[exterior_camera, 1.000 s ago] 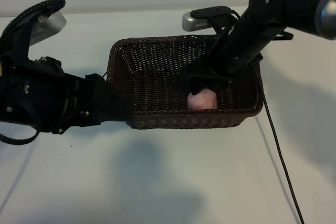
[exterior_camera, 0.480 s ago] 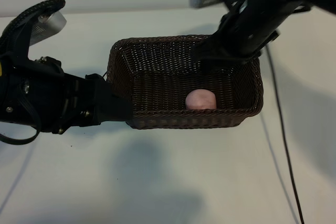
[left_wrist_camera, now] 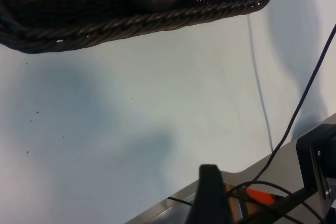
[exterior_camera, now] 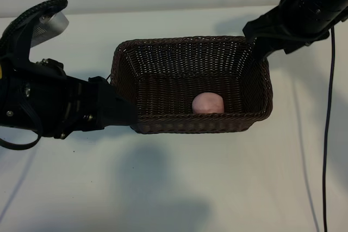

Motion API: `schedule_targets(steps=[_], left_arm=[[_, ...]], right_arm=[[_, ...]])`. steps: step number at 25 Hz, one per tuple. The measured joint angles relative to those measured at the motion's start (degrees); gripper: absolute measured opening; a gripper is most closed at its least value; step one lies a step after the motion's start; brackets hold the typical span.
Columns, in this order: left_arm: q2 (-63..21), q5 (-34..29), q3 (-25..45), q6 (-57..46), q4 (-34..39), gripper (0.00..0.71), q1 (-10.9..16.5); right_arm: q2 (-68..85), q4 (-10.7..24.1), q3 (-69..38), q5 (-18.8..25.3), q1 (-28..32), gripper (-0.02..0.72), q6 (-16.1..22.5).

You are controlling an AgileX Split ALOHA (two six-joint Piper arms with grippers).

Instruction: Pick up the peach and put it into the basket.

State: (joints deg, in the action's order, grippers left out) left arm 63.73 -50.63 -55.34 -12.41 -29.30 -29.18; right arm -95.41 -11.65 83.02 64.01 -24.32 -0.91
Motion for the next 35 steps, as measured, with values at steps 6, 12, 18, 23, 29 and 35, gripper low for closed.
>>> schedule_targets(steps=[6, 12, 18, 23, 29, 35], left_arm=[[0.0, 0.0, 0.0, 0.0, 0.0, 0.553, 0.0], [0.0, 0.0, 0.0, 0.02, 0.0, 0.553, 0.0], [0.0, 0.0, 0.0, 0.02, 0.0, 0.553, 0.0], [0.0, 0.0, 0.0, 0.02, 0.0, 0.553, 0.0], [0.0, 0.0, 0.0, 0.02, 0.0, 0.553, 0.0], [0.0, 0.0, 0.0, 0.02, 0.0, 0.553, 0.0]], right_arm=[[1.18, 0.0, -1.43, 2.21, 0.04, 0.515, 0.91], [7.49, -0.12, -5.19, 1.63, 0.04, 0.512, 2.03], [13.27, -2.67, -8.07, 1.07, 0.04, 0.51, 3.58], [13.89, -6.92, -8.47, 1.78, 0.04, 0.51, 4.98], [13.94, -7.24, -8.47, 3.12, -2.84, 0.51, 6.67], [13.94, -5.33, -8.47, 3.12, -5.92, 0.509, 9.36]])
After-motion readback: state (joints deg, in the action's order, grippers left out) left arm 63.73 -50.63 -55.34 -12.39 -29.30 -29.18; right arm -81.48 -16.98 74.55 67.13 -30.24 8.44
